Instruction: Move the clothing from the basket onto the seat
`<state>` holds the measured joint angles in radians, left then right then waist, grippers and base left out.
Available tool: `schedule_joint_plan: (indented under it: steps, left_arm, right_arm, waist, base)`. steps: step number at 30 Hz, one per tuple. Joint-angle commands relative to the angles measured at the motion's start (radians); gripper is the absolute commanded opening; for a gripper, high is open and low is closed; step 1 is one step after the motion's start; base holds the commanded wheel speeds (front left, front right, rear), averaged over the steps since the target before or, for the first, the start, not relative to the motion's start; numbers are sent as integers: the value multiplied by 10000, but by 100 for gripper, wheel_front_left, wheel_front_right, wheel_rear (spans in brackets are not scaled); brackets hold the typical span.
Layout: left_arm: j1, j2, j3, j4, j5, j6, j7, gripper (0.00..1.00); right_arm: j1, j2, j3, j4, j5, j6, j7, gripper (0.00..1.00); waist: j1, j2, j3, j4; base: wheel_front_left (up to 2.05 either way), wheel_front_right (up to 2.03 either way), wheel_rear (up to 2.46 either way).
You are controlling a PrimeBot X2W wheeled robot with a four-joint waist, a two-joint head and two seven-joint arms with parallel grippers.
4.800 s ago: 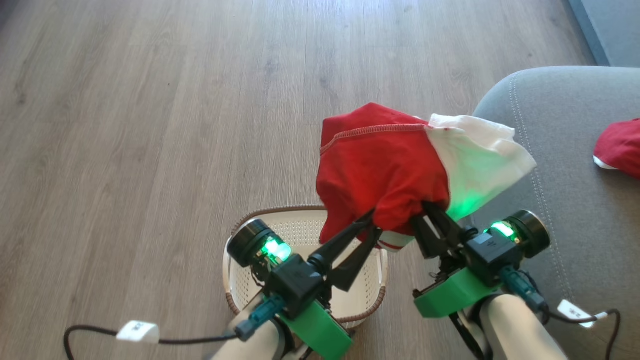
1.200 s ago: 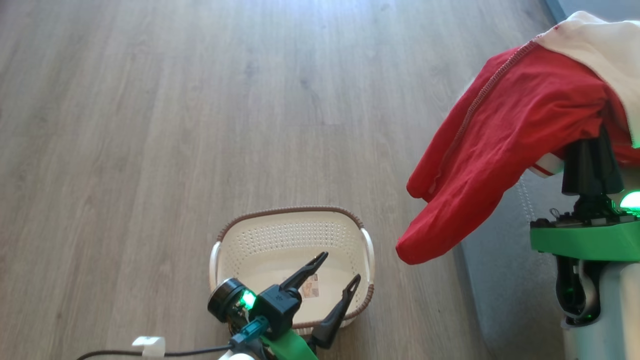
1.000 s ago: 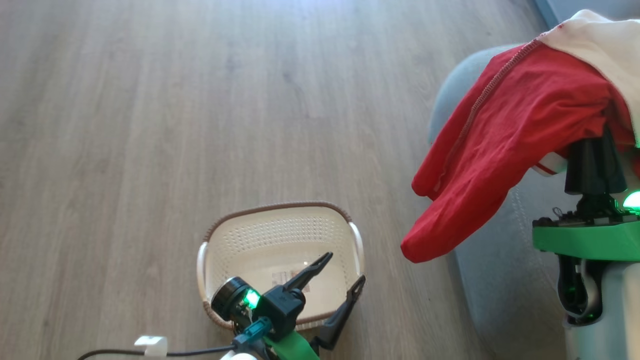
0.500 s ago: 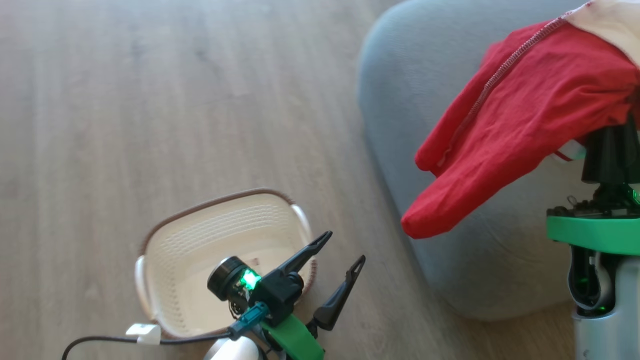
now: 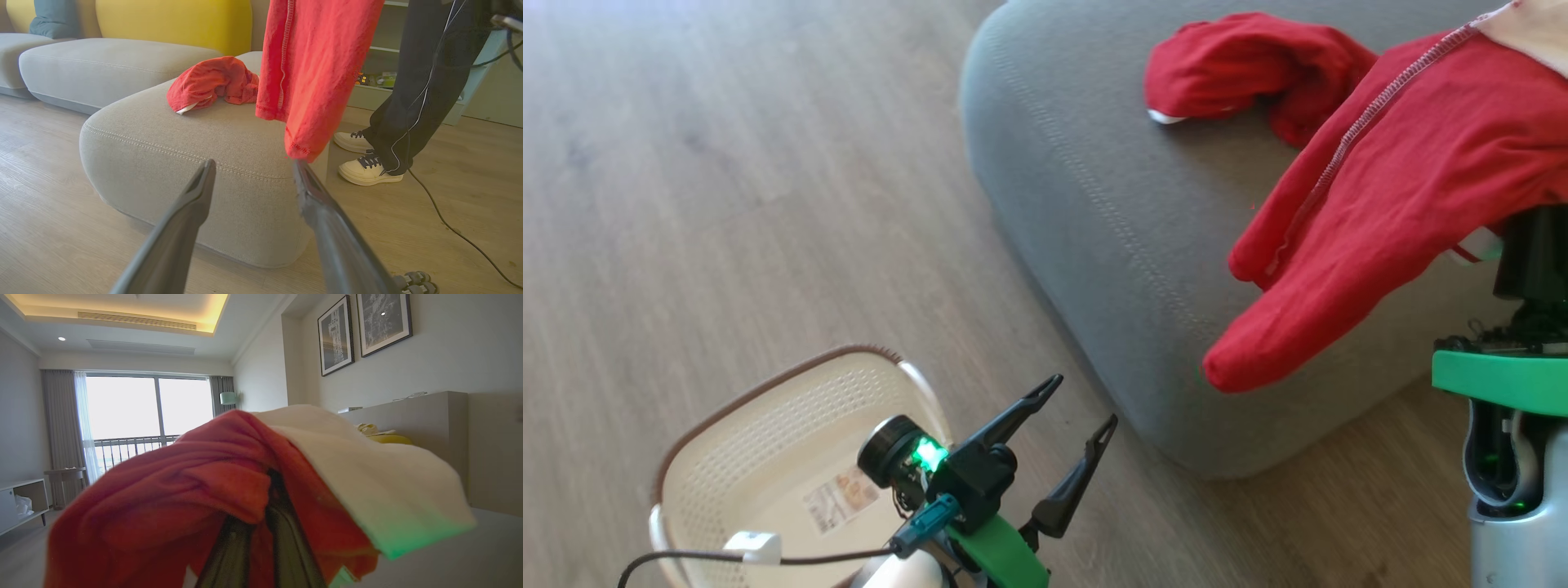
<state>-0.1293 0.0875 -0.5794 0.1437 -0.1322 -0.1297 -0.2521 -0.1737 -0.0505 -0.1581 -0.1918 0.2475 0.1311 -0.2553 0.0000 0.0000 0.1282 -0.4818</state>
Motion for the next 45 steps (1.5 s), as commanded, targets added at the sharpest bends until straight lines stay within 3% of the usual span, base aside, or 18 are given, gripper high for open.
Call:
schedule_joint_plan:
  steps: [1,15,25,35,45]
  left_arm:
    - [-240,-14,330,-389,57,-9,-97,100]
    - [-338,70,-32,-407,79,-9,-97,100]
    - [-416,300,-80,-629,220,-10,-97,100]
    - [-1148,1429,-578,-1000,323,-10,-97,100]
    - [-1940,2573,-1037,-1465,409,-10,-97,100]
  right_arm:
    - [-192,3,221,-405,21,-4,-65,0]
    - [74,3,-263,-543,-5,-4,-65,0]
    - [-708,3,-1384,437,524,-4,-65,0]
    - [-2950,3,-2690,742,1177,-4,-65,0]
    - [-6158,3,-4007,1919,1871,-4,-65,0]
  waist:
    - [0,0,-93,-348]
    - [0,0,-152,-534]
    - [0,0,591,-555]
    - [0,0,2598,-301]
    - [0,0,4312,-150]
  base:
    - [0,0,0]
    - [0,0,0]
    - [0,0,0]
    - [0,0,0]
    - [0,0,0]
